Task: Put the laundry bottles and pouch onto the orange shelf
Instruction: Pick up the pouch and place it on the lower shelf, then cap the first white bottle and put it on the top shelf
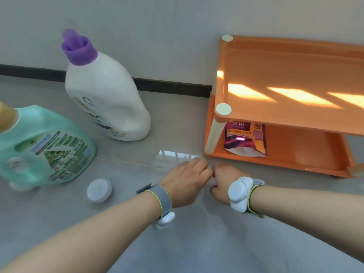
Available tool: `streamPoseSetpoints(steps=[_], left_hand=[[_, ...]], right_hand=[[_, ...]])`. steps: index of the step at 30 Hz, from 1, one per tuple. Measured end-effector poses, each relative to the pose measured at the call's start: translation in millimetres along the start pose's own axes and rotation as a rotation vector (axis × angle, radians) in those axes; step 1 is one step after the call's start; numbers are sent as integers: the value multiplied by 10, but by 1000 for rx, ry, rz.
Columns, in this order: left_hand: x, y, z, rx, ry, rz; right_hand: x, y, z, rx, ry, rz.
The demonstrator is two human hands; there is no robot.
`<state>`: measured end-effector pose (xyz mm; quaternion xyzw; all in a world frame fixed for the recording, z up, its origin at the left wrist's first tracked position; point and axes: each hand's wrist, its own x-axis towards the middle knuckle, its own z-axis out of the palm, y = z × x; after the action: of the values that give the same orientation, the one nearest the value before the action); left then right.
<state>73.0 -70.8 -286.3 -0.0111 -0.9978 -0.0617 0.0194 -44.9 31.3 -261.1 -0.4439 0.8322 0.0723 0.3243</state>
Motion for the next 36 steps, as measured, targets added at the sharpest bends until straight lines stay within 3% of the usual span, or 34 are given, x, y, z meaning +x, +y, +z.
streamPoseSetpoints(steps=[3,9,14,18,22,29,33,36], left_hand=[[-737,-440,-102,194,-171,-165],[-1719,-1082,-230,110,-504,-802],[-1951,-1180,-163,-89,-603,-927],[-1883,-1267,-279,-138,-512,-969],[-1624,-1401,-607,-259,-347,-1041],[-1339,-1568,-1376,-459,82,-1165],[-1360,-1637,-1834,-496,97,-1203],[-1340,-1659,-2208,-562,255,-1146]], right_hand=[[21,-600,49,-96,-126,-40],[531,-1631,-615,535,267,-41],[864,-2025,-1117,663,308,-81],[1030,-2014,-1082,846,259,-83],[1096,-1984,-1027,881,289,-70],[871,-2090,-773,849,388,-315],[693,-1954,-790,759,327,-300],[557,-1823,-800,662,282,-272]])
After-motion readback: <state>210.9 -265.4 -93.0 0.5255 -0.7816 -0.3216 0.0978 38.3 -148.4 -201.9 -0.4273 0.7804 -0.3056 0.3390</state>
